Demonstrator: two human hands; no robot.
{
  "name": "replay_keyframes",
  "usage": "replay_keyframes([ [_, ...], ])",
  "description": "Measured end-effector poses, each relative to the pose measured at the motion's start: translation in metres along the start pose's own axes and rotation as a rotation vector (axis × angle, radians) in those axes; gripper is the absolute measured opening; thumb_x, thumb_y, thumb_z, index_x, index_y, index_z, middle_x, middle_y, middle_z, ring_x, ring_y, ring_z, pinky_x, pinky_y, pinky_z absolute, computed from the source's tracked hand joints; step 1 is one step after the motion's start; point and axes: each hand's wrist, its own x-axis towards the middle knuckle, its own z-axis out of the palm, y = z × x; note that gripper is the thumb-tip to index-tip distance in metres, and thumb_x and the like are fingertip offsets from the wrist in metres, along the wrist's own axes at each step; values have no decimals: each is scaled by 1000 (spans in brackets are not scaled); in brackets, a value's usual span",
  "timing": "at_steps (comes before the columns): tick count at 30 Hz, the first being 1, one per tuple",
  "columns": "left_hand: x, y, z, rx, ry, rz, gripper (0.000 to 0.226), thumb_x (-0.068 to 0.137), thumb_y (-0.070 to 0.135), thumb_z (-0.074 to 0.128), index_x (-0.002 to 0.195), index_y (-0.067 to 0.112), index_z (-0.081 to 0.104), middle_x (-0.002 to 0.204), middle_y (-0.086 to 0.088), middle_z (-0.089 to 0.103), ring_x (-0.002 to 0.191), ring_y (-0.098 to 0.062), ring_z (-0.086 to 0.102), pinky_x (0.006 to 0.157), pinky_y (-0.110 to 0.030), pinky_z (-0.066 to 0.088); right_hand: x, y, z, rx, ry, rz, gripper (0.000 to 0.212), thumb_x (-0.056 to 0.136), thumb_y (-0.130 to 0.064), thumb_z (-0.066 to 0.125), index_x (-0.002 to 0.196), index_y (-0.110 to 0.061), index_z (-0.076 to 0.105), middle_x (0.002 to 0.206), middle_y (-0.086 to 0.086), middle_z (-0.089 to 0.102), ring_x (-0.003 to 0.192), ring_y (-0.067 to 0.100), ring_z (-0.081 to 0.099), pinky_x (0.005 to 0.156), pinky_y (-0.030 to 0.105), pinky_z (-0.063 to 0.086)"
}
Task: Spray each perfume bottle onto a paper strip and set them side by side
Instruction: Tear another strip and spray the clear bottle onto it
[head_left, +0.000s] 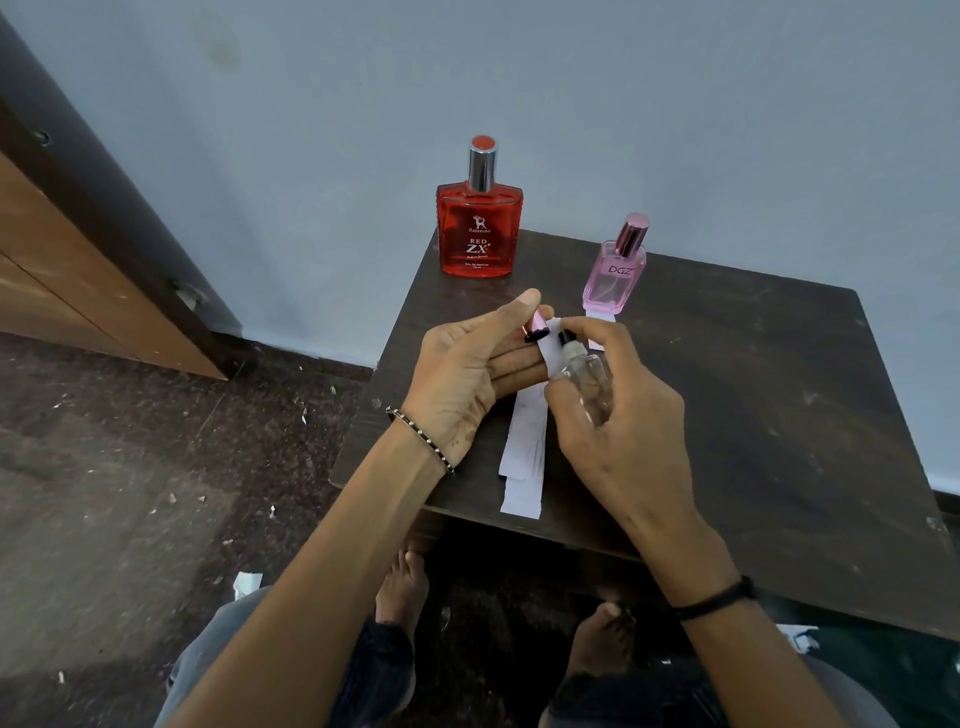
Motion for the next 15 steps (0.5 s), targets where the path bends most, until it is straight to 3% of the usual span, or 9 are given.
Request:
replay_keyframes([
  [4, 2, 0, -3, -9, 23, 13, 31, 93, 23, 67, 108, -3, 73, 105, -21, 77, 98, -31, 76, 83, -36, 63, 1, 3, -12, 49, 0, 134, 51, 91, -28, 66, 138, -29, 46, 79, -8, 61, 69, 6, 61, 61, 9, 48],
  [9, 4, -2, -3, 26, 27, 35, 33, 95, 25, 66, 113, -1, 72, 107, -18, 77, 100, -29, 76, 86, -37, 62, 7, 7, -19, 358, 46, 408, 44, 83, -28, 80, 113, -35, 48, 97, -10, 70, 68, 8, 67, 63, 24, 56],
  [13, 6, -3, -3, 49, 45, 71, 35, 96, 26, 64, 116, -1, 72, 109, -17, 77, 102, -28, 75, 90, -38, 61, 9, 3, -24, 613, -2, 493, 34, 82, -12, 79, 109, -18, 59, 74, -5, 74, 50, 3, 57, 49, 18, 47],
  [15, 6, -3, -3, 38, 56, 81, 36, 97, 26, 63, 117, -2, 71, 110, -18, 76, 103, -29, 75, 90, -39, 60, 8, 1, -26, 682, -37, 484, 29, 81, -8, 78, 107, -12, 65, 74, 4, 71, 46, 4, 53, 43, 17, 43],
])
